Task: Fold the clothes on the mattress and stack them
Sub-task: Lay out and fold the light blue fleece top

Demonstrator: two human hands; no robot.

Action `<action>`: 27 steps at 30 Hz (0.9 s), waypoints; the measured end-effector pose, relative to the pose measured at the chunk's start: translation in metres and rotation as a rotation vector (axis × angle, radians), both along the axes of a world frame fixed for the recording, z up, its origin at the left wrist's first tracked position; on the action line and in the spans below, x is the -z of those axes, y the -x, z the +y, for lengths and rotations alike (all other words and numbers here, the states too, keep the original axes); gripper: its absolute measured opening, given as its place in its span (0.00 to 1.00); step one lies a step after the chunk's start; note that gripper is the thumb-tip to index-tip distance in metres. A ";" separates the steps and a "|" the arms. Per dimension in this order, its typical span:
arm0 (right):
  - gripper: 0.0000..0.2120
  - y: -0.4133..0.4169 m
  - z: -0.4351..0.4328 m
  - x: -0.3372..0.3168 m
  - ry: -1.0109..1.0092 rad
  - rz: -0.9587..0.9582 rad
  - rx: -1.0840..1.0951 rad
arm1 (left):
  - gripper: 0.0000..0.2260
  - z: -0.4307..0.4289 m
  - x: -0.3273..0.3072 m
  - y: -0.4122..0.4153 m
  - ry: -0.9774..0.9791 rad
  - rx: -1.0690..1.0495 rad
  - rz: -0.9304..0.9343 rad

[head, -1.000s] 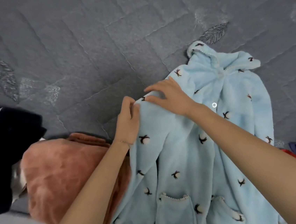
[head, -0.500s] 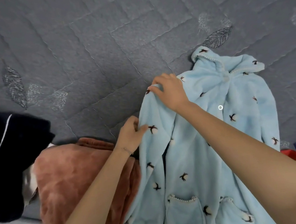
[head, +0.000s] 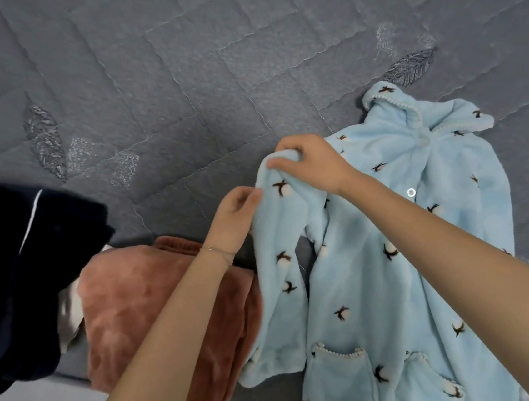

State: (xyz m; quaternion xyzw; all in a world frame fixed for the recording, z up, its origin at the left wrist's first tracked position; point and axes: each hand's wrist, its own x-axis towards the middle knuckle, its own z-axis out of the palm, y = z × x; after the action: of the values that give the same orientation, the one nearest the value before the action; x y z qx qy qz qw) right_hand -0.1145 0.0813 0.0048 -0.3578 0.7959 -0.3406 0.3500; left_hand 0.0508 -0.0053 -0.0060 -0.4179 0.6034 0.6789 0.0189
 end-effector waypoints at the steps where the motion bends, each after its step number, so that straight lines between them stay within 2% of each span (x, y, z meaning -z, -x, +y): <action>1: 0.12 0.001 0.001 -0.001 0.013 -0.007 0.043 | 0.06 0.003 0.001 -0.002 -0.019 0.020 -0.028; 7: 0.12 0.005 0.006 -0.004 0.039 0.018 0.205 | 0.12 0.010 0.005 -0.019 0.141 0.288 -0.219; 9: 0.14 0.006 0.007 -0.002 0.030 0.011 0.226 | 0.13 0.010 0.002 -0.019 0.126 0.355 -0.166; 11: 0.11 0.008 0.007 -0.005 -0.004 0.020 0.206 | 0.10 0.009 -0.003 -0.019 0.035 0.320 -0.078; 13: 0.06 0.010 0.005 -0.009 -0.050 0.046 0.089 | 0.10 0.008 -0.009 -0.018 -0.027 0.272 -0.010; 15: 0.10 0.010 0.001 -0.016 -0.098 0.027 -0.039 | 0.11 0.007 -0.016 -0.014 -0.015 0.230 0.078; 18: 0.17 0.007 -0.005 -0.028 -0.117 -0.050 -0.144 | 0.11 0.004 -0.033 -0.002 -0.018 0.149 0.206; 22: 0.15 0.005 -0.013 -0.038 -0.096 -0.146 -0.159 | 0.07 -0.007 -0.057 0.014 -0.155 0.084 0.296; 27: 0.18 0.006 -0.019 -0.052 -0.063 -0.500 -0.020 | 0.08 -0.034 -0.081 0.022 -0.227 0.063 0.360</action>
State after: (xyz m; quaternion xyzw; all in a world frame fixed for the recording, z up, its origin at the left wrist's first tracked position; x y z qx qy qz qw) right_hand -0.1206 0.0624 0.0566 -0.2594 0.6913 -0.3899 0.5503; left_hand 0.0284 -0.0397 0.0751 -0.2660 0.5293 0.8054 -0.0210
